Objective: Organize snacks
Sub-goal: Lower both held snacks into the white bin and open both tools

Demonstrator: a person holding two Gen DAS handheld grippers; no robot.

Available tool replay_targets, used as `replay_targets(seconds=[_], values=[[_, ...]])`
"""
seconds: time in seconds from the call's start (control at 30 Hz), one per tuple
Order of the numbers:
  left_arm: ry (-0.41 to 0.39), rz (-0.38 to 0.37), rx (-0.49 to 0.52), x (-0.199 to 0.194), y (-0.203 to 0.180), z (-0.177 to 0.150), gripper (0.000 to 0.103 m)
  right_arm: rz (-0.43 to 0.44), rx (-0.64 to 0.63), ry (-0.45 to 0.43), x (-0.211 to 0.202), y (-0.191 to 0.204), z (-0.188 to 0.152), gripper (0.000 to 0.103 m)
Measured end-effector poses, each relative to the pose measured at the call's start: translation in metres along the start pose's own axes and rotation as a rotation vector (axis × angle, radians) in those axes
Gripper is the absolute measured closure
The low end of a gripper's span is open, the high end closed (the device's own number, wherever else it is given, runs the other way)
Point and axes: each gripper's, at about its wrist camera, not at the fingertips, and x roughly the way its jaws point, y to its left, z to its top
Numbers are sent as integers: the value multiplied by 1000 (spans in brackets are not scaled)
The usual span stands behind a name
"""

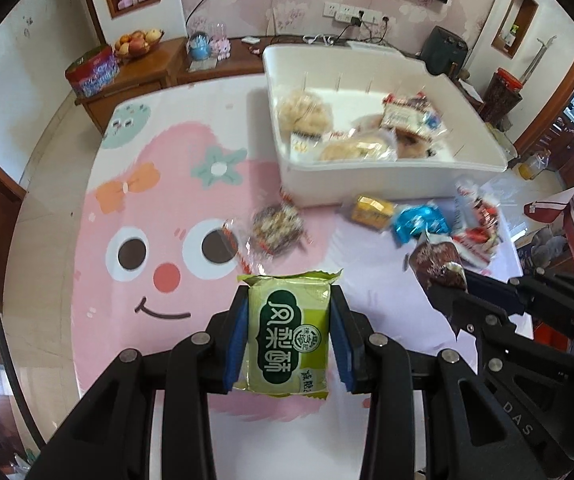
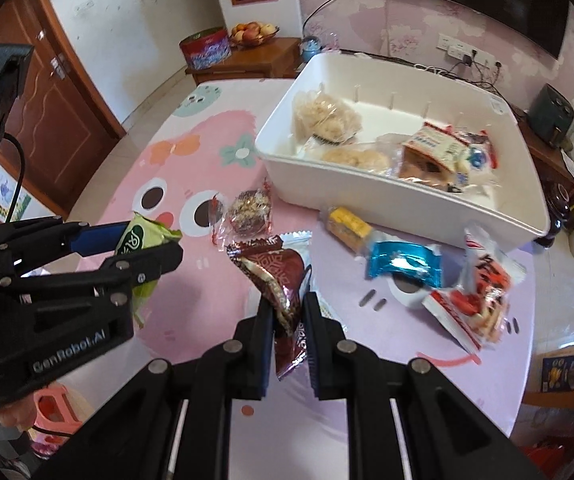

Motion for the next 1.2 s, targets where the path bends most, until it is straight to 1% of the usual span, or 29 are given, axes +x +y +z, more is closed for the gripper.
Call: replay_targets(seconds=[0.1, 0.27, 0.47, 0.63, 0.83, 1.03, 1.2], values=[[-24, 10, 19, -14, -9, 12, 67, -3, 22, -34, -19, -6, 5, 89], [-83, 19, 48, -37, -25, 42, 67, -18, 51, -109, -52, -23, 26, 89], [-176, 42, 83, -61, -38, 86, 67, -66, 64, -226, -89, -42, 64, 89], [-238, 54, 93, -70, -46, 124, 67, -101, 87, -297, -106, -61, 97, 89], [-284, 68, 96, -64, -55, 163, 67, -144, 130, -340, -111, -81, 129, 89], [-291, 71, 86, -48, -62, 191, 67, -144, 189, -345, -104, -103, 152, 89], [-284, 76, 88, -33, -69, 204, 67, -145, 225, -336, -93, -117, 166, 89]])
